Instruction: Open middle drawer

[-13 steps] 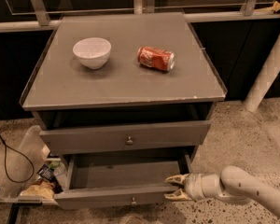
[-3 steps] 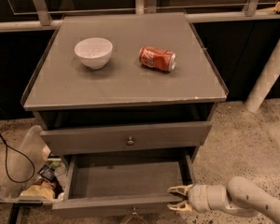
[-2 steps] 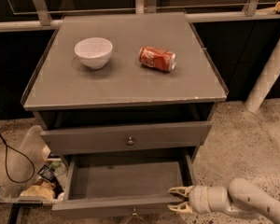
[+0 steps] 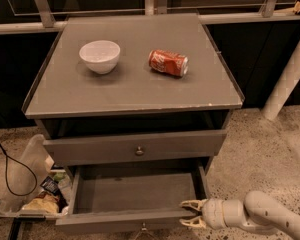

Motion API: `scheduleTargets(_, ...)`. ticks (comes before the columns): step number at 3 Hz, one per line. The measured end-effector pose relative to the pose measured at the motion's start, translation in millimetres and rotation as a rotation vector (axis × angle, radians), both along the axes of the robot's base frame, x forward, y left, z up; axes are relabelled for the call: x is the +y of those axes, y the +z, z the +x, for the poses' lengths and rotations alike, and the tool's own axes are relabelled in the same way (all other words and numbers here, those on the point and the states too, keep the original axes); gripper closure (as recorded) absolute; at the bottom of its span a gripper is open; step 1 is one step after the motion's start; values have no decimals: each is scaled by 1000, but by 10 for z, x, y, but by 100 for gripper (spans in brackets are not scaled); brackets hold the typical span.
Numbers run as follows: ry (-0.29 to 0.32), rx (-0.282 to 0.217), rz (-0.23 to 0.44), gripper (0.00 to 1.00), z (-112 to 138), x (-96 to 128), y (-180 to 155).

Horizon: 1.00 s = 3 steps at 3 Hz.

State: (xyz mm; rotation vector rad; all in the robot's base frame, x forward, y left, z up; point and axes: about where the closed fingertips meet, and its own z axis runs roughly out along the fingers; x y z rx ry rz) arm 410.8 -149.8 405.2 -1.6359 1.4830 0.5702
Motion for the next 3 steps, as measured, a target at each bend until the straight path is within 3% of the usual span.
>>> scheduleTargets(3,0,0,0,11,0,1,0)
